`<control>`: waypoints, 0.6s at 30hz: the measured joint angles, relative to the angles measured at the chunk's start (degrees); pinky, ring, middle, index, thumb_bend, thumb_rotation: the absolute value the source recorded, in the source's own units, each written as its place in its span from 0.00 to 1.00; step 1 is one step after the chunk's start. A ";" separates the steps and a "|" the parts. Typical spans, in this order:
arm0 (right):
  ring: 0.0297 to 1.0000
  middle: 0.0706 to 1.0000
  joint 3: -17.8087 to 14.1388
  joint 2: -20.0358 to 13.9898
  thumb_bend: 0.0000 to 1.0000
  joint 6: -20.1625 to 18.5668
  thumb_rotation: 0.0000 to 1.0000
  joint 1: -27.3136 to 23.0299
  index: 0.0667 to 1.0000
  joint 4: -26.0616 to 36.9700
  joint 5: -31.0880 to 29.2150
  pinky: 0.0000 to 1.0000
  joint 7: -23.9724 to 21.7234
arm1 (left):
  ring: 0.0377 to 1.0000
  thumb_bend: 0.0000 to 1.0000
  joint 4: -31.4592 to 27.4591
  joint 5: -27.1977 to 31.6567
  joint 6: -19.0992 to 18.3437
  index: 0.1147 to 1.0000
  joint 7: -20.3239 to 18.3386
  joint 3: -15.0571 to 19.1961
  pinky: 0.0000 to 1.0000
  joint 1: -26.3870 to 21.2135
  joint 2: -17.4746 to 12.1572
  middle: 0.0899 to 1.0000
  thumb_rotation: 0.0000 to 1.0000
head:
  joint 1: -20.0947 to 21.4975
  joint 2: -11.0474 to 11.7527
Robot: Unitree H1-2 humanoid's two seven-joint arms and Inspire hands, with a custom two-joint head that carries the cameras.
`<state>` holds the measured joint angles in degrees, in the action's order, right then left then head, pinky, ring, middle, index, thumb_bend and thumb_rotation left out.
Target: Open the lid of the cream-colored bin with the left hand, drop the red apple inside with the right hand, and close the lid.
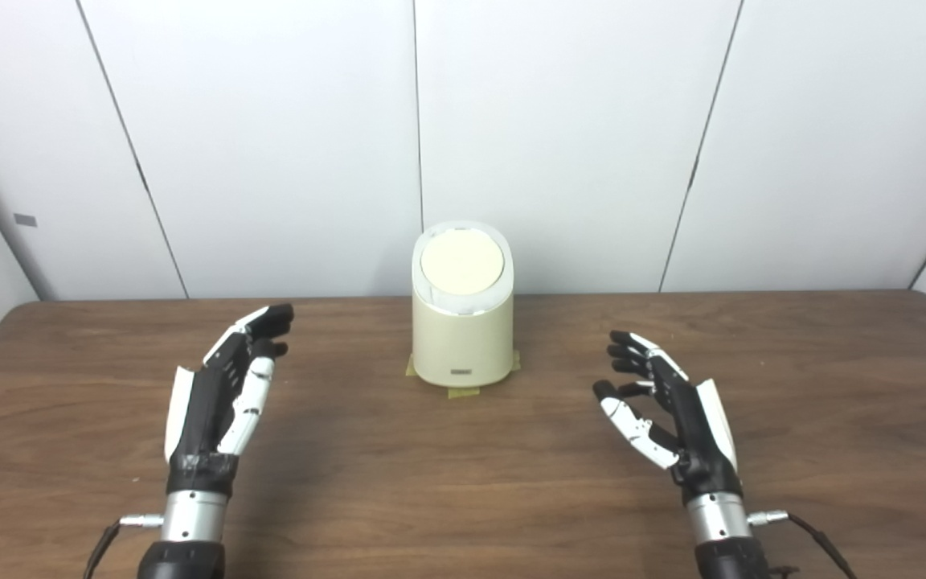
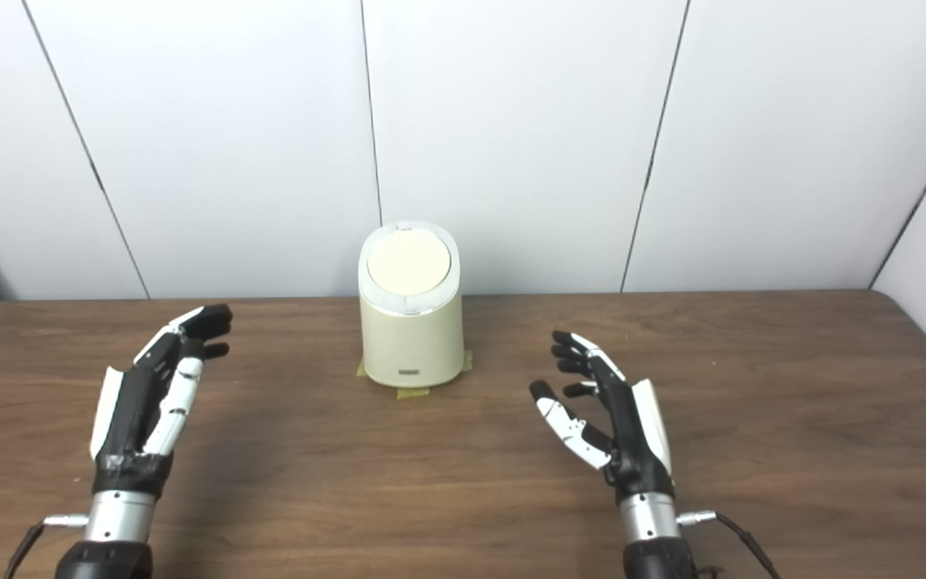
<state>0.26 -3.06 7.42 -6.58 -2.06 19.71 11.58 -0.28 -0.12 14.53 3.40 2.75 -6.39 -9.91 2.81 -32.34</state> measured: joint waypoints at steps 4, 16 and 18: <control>0.68 0.71 -0.85 0.32 0.25 0.00 0.25 -0.01 0.71 -0.22 -0.88 0.58 1.18 | 0.81 0.25 0.63 -1.69 -0.04 0.76 -0.07 0.81 0.76 1.54 -0.06 0.80 0.60 | 0.44 -0.17; 0.71 0.73 -3.50 0.84 0.24 -0.52 0.23 -0.10 0.70 -0.90 -7.44 0.62 1.12 | 0.79 0.24 4.00 -3.12 2.20 0.75 0.60 2.29 0.73 0.21 0.65 0.78 0.48 | -0.09 -0.97; 0.71 0.73 -3.70 0.74 0.25 -1.51 0.22 -0.10 0.70 -0.77 -7.97 0.62 0.76 | 0.78 0.24 4.13 -2.87 2.16 0.75 0.57 2.30 0.73 0.20 0.70 0.78 0.44 | -0.26 -1.06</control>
<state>-3.44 -2.31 5.92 -6.68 -2.83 11.74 12.34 3.85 -2.99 16.69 3.96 5.05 -6.19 -9.21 2.55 -33.40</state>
